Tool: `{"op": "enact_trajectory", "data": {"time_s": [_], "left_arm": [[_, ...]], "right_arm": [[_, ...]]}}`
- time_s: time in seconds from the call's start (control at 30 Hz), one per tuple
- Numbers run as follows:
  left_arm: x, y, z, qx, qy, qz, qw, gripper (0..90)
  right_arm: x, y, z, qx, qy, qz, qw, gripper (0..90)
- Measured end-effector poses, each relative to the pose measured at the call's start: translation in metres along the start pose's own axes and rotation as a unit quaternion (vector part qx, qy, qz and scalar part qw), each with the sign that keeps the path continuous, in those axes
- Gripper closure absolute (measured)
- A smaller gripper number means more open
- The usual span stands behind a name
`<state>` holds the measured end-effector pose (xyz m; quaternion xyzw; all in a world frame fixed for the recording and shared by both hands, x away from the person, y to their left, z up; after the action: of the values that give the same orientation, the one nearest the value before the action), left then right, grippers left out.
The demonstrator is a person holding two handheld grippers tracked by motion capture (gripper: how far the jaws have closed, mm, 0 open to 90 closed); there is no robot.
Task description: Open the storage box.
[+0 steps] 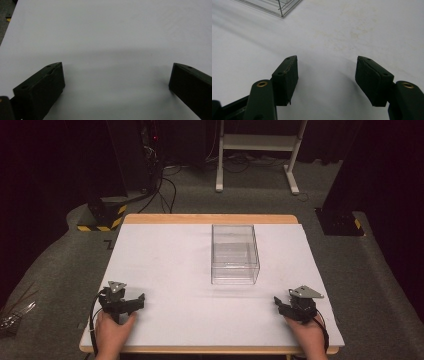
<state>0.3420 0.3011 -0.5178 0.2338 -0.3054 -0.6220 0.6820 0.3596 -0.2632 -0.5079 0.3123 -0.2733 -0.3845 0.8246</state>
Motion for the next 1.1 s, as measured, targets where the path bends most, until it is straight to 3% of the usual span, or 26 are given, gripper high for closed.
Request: {"op": "enact_trajectory", "data": {"time_s": [0.57, 0.93, 1.1], "left_arm": [[-0.0001, 0.0001, 0.0000, -0.001, 0.000, 0.000, 1.0000, 0.3], [-0.0001, 0.0002, -0.0001, -0.001, -0.001, 0.000, 1.0000, 0.3], [-0.0002, 0.0002, -0.0001, -0.001, -0.001, 0.000, 1.0000, 0.3]], "right_arm": [[-0.0002, -0.0001, 0.0008, 0.004, 0.001, 0.003, 1.0000, 39.8], [0.0037, -0.0016, 0.0056, 0.028, 0.005, -0.019, 0.9994, 39.1], [0.0011, -0.0007, 0.0087, 0.040, 0.003, -0.011, 0.9991, 37.3]]}}
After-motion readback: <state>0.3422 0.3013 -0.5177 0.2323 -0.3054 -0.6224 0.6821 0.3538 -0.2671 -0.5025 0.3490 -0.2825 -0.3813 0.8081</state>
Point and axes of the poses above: each handheld gripper's, and its own axes: z roughly backward along the jaws, y roughly out of its top, x roughly to its right, the point moved 1 cm from there along -z, roughly forward along the jaws, and after that the axes turned 11 degrees about z, right-handed, at the moved point
